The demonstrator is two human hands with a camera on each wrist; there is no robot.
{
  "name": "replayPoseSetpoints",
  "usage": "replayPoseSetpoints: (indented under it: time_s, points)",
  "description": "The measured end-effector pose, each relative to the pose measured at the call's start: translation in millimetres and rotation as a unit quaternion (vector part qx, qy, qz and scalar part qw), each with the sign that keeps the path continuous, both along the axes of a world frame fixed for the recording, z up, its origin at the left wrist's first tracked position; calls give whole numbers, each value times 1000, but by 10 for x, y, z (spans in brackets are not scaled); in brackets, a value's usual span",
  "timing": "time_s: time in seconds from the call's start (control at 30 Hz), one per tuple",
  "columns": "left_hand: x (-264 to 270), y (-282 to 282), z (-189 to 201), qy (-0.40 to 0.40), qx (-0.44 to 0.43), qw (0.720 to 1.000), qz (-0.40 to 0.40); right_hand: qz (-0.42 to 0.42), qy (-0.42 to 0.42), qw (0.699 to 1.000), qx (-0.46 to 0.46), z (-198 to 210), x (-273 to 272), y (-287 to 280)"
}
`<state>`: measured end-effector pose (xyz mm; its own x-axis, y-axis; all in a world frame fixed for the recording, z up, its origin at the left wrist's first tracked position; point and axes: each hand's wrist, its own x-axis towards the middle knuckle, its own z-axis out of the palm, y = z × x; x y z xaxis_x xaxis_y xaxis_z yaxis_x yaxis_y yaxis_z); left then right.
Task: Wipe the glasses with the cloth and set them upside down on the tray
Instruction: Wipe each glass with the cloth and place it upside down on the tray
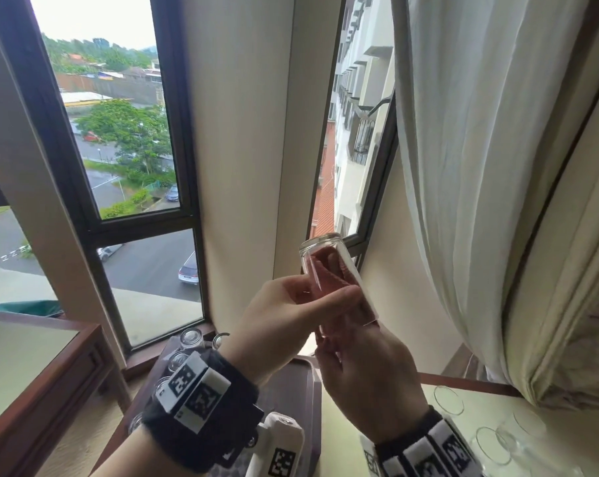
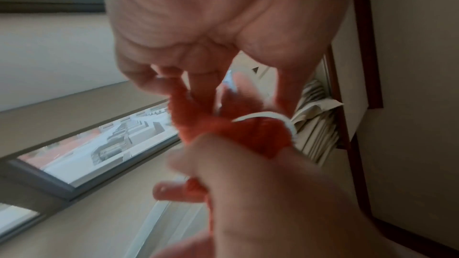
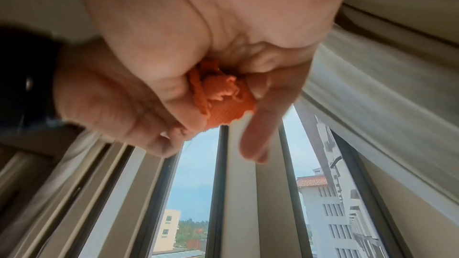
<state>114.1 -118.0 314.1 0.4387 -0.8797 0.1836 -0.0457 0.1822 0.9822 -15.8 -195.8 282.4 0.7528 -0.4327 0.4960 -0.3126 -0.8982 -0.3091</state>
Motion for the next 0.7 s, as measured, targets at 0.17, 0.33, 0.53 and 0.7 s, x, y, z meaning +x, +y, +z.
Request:
replayPoseSetpoints:
  time_s: [0.17,0.33,0.53,0.7]
  points:
    - [70,-44,-9,7,23,999,-24,7,-27,997,79,-40,61,-12]
    - [105,54,-169,131,-25,982,-135,262,-153,791,531,158,-33,88]
    - [69,21,-232,142,-74,959,-235,370,-285,478,744,84,-28,199]
    - [156,76,-230,6,-11,983,-184,144,-304,722,605,230,-157,94]
